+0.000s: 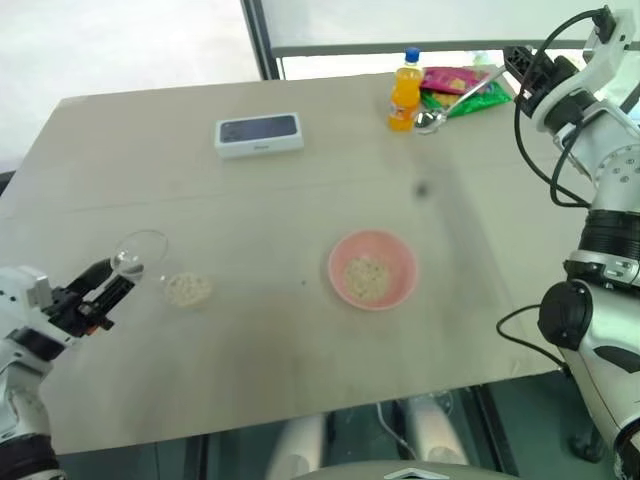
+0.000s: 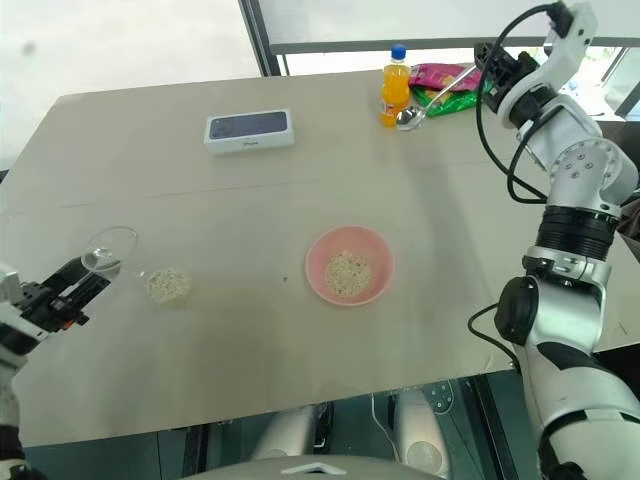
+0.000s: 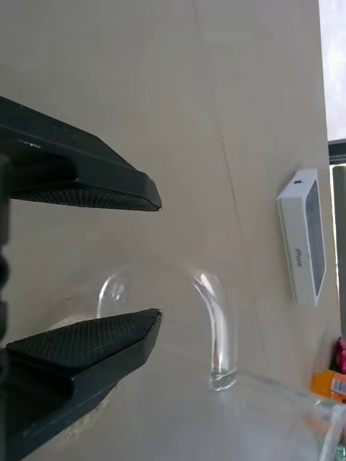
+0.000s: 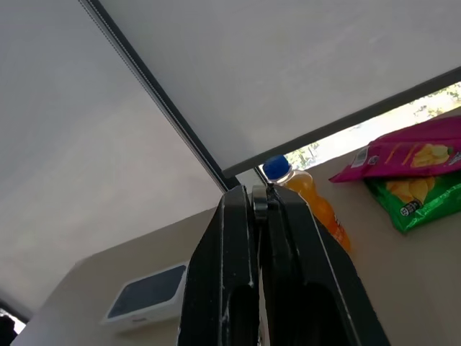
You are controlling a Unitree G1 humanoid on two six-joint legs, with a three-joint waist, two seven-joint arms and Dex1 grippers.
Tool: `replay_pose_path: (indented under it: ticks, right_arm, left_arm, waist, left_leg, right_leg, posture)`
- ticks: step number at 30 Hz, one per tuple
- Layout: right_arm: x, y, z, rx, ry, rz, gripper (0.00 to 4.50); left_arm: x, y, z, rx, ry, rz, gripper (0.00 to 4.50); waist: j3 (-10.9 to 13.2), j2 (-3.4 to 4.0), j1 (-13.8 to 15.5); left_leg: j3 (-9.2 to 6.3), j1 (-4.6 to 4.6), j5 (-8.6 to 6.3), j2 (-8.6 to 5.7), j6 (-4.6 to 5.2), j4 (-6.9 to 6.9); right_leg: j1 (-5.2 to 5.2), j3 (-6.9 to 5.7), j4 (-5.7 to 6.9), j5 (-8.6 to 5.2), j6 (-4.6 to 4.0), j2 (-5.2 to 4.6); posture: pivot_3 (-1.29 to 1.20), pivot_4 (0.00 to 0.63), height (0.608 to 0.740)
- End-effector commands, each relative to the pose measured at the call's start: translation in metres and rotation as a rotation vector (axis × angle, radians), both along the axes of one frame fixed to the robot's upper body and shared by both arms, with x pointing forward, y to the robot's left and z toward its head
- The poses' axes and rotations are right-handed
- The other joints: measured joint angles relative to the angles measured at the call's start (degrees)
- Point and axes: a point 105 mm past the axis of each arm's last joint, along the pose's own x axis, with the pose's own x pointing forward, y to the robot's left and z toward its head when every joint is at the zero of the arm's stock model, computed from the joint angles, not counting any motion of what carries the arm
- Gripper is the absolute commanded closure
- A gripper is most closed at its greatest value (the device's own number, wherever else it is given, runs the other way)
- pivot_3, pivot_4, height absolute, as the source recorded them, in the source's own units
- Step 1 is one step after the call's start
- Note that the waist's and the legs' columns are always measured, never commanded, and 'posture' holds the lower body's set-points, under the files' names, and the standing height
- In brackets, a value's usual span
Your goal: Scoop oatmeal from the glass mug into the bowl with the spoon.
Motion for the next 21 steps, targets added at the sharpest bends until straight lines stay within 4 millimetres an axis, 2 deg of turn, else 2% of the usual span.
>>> replay_pose_path:
  ticks: [1, 6, 10, 13, 15, 16, 21]
  right_arm:
    - [-0.015, -0.003, 0.022, 0.001, -0.087, 0.003, 4.50]
    - [-0.018, -0.003, 0.019, 0.003, -0.076, -0.003, 4.50]
    - [-0.019, -0.004, 0.018, 0.004, -0.072, -0.005, 4.50]
    - [-0.019, -0.003, 0.016, 0.005, -0.067, -0.006, 4.50]
    - [-0.019, -0.002, 0.015, 0.006, -0.065, -0.003, 4.50]
    - [-0.019, -0.002, 0.015, 0.006, -0.064, -0.002, 4.50]
    - [-0.020, 0.000, 0.015, 0.002, -0.062, 0.002, 4.50]
  left_arm:
    - [0.010, 0.001, 0.013, 0.050, -0.037, 0.002, 2.23]
    - [0.020, 0.005, 0.016, 0.057, -0.046, 0.031, 2.23]
    - [0.025, 0.000, 0.014, 0.053, -0.039, 0.020, 2.23]
    - [0.027, -0.005, 0.012, 0.053, -0.035, 0.009, 2.89]
    - [0.029, -0.006, 0.009, 0.052, -0.028, 0.016, 3.75]
    - [0.030, -0.007, 0.008, 0.047, -0.029, 0.019, 4.38]
    - [0.036, -0.016, 0.004, 0.039, -0.024, 0.016, 4.46]
  waist:
    - [0.00, 0.00, 0.01]
    - [0.00, -0.01, -0.24]
    - [0.00, 0.00, -0.18]
    - [0.00, 0.00, -0.14]
    - [0.00, 0.00, -0.12]
    - [0.00, 0.00, -0.04]
    - [-0.02, 0.02, -0.02]
  left_leg:
    - [-0.01, 0.00, 0.00, 0.00, 0.00, 0.00]
    - [0.00, 0.00, 0.00, 0.01, 0.00, 0.00]
    - [0.01, 0.00, 0.00, -0.01, 0.00, 0.00]
    - [0.00, 0.00, 0.00, 0.00, 0.00, 0.00]
    - [-0.01, 0.00, 0.00, 0.00, 0.00, -0.01]
    - [-0.01, 0.00, 0.00, 0.00, 0.00, 0.00]
    - [-0.01, 0.00, 0.00, -0.01, 0.00, 0.00]
  right_leg:
    - [0.00, 0.00, 0.00, 0.00, 0.00, 0.00]
    - [-0.01, 0.01, -0.01, 0.00, 0.00, 0.02]
    - [-0.01, 0.02, -0.01, 0.00, 0.00, 0.00]
    - [-0.01, 0.01, 0.00, 0.00, 0.00, 0.00]
    - [-0.01, 0.01, 0.00, 0.00, 0.00, 0.00]
    - [-0.01, 0.01, 0.00, 0.00, 0.00, 0.00]
    - [-0.01, 0.01, 0.01, 0.00, 0.00, 0.00]
  posture:
    - [0.00, 0.150, 0.740]
    - [0.00, 0.150, 0.740]
    - [0.00, 0.150, 0.740]
    - [0.00, 0.150, 0.740]
    - [0.00, 0.150, 0.740]
    - [0.00, 0.150, 0.740]
    - [0.00, 0.150, 0.740]
